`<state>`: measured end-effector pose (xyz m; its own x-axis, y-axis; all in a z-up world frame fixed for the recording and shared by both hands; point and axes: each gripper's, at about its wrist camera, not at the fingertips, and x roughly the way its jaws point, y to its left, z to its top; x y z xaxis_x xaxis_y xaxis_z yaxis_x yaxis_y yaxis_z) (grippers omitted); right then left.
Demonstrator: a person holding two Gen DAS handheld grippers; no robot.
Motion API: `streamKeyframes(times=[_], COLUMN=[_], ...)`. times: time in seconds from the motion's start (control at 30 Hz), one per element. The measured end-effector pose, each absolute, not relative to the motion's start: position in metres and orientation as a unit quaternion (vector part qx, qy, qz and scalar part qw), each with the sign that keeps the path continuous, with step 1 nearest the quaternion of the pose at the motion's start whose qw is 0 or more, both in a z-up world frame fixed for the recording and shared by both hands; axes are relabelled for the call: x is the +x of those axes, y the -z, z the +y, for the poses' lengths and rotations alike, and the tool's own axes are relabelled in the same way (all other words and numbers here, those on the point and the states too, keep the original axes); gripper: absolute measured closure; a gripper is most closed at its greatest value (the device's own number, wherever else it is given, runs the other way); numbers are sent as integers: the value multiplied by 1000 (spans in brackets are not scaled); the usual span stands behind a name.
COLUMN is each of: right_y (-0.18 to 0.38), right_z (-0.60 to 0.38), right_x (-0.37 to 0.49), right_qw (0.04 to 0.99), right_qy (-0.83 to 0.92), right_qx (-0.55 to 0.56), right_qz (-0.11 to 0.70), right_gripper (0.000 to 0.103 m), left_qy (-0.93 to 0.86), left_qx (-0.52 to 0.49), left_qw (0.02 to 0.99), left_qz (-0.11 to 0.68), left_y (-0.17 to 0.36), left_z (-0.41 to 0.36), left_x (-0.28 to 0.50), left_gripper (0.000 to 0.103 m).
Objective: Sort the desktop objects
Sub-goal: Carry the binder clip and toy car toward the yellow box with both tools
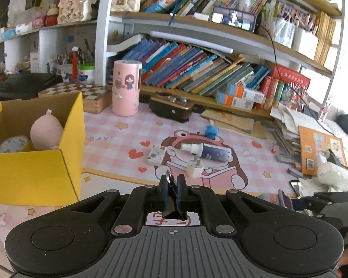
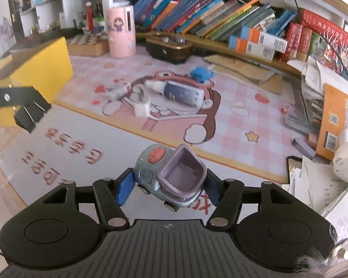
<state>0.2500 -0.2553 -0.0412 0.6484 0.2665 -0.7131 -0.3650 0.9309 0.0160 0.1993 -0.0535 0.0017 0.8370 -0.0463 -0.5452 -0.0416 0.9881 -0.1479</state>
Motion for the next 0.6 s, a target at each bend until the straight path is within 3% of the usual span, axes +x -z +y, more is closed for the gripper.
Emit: streamKeyframes(times=[0.27, 0.6], right_y=[6, 9], right_z=[-226, -165], right_x=[219, 173], right_qw=[909, 898], right_qy=[-204, -228], right_qx=[-44, -55], right_qz=[360, 371], right_gripper=[43, 43], left_qy=[-2, -1], left_qx=[-86, -83], left_qw=[958, 953], left_qz=[272, 291], left_y=[-8, -2], left_z=[-25, 10], left_x=[172, 122], left_gripper=[97, 97])
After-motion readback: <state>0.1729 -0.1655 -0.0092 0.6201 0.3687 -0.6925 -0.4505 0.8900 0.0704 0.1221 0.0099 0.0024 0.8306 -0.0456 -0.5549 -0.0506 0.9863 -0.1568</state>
